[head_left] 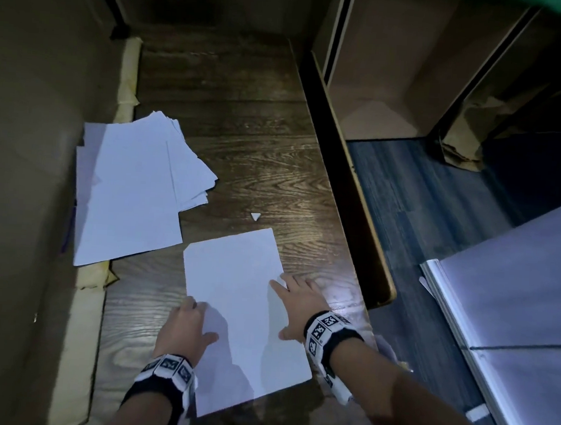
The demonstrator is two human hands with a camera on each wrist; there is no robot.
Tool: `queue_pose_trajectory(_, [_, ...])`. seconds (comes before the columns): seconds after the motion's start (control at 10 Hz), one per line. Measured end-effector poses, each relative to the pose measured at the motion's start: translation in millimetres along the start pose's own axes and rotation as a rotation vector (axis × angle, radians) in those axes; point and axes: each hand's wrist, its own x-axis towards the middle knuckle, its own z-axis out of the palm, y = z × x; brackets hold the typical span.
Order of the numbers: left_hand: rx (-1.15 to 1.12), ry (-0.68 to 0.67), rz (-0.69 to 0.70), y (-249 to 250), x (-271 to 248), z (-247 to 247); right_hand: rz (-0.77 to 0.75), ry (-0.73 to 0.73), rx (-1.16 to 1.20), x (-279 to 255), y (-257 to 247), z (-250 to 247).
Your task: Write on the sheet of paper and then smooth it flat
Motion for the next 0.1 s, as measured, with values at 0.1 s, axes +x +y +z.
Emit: queue_pose_trajectory(0.1, [0.005, 0.0, 0.037, -4.4, -0.3, -4.6, 0.041, 0.084, 0.207, -3.3, -7.5, -12.4])
